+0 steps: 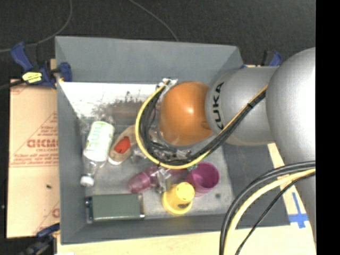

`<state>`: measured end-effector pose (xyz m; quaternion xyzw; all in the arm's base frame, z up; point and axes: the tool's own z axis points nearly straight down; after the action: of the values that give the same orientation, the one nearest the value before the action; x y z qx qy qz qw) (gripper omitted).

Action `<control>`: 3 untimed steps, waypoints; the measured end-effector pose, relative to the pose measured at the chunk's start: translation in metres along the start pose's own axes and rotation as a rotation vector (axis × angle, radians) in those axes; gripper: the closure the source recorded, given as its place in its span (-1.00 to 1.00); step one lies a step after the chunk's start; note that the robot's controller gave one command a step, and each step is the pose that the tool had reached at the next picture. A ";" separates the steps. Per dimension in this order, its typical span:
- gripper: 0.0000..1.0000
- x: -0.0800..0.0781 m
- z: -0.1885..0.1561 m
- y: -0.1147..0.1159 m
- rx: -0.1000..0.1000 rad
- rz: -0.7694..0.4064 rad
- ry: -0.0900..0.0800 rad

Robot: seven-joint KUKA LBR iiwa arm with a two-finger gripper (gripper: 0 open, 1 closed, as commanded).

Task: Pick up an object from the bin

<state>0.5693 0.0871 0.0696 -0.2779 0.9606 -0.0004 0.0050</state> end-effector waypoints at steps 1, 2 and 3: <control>1.00 0.024 -0.001 0.024 -0.004 0.295 0.006; 1.00 0.024 -0.001 0.024 -0.004 0.296 0.006; 1.00 0.024 -0.001 0.023 -0.004 0.297 0.006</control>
Offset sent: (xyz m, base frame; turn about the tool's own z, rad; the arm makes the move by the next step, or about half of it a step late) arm 0.0000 0.0000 0.0000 0.0000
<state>0.5361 0.0938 0.0700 -0.1326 0.9912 0.0015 0.0017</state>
